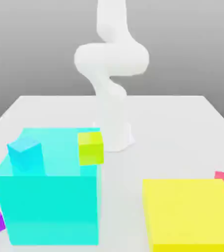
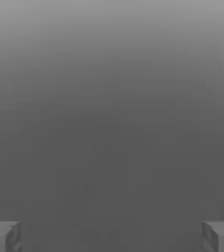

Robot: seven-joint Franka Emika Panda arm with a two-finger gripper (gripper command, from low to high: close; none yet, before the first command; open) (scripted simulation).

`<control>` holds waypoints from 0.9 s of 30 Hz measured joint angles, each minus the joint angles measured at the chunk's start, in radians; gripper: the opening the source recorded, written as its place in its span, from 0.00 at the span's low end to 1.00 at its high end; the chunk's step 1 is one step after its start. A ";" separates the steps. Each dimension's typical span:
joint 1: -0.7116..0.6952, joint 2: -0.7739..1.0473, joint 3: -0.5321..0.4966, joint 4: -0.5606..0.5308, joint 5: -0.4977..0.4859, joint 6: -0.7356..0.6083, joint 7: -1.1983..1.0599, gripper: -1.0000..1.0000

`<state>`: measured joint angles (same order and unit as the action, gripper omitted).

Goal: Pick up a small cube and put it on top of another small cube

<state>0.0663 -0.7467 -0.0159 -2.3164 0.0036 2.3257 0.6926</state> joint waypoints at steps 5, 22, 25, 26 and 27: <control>0.132 0.109 -0.031 -0.033 0.011 0.053 -0.223 0.50; 0.506 0.471 -0.073 -0.143 0.082 0.225 -0.982 0.50; 0.558 0.534 -0.065 -0.163 0.095 0.255 -1.116 0.50; 0.573 0.556 -0.060 -0.169 0.099 0.265 -1.160 0.50; 0.588 0.577 -0.055 -0.176 0.102 0.275 -1.204 0.50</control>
<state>0.6546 -0.1699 -0.0712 -2.4921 0.1055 2.6011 -0.5114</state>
